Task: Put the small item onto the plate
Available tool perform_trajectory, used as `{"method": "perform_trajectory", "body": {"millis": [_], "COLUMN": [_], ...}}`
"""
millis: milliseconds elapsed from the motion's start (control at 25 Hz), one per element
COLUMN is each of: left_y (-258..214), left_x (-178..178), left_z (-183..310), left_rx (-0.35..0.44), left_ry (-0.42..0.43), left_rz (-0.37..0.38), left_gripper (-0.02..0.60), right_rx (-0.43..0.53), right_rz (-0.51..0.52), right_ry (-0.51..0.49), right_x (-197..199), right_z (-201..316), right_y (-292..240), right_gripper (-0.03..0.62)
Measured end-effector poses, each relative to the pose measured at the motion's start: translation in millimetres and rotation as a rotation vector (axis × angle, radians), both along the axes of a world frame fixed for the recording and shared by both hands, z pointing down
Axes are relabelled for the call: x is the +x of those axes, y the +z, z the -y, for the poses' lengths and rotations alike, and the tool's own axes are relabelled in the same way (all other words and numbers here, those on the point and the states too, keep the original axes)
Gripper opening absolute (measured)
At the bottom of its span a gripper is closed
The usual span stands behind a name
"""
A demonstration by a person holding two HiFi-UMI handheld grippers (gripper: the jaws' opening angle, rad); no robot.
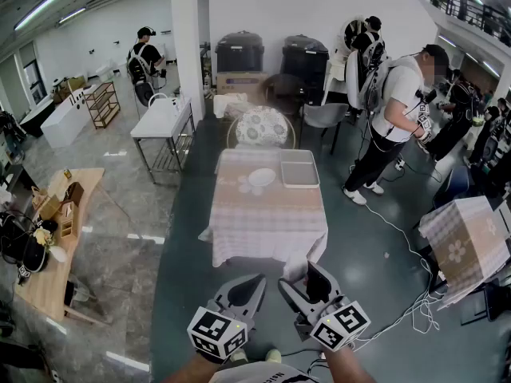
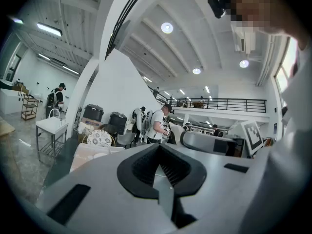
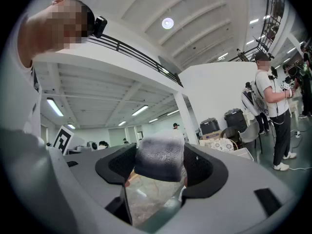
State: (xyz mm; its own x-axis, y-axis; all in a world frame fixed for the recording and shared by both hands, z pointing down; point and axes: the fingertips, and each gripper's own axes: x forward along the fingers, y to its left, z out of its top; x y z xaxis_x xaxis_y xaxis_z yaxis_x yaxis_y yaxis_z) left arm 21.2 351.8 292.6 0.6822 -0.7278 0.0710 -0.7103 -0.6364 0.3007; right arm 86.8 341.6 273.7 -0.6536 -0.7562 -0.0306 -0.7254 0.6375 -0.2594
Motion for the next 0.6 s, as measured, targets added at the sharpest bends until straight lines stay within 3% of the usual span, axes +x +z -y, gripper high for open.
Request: {"method": "perform_trajectory", "body": {"millis": [600], "left_y": [8], "left_x": [-28], "left_z": [15], "left_rx": [0.001], "left_ry": [0.038], "left_rz": [0.001], "left_gripper": [0.005], "right_rx": [-0.031], "right_rz": [0.052], "right_ry": [0.038], "right_x": [-22], "right_z": [13], "right_y": [4], "right_gripper": [0.319]}}
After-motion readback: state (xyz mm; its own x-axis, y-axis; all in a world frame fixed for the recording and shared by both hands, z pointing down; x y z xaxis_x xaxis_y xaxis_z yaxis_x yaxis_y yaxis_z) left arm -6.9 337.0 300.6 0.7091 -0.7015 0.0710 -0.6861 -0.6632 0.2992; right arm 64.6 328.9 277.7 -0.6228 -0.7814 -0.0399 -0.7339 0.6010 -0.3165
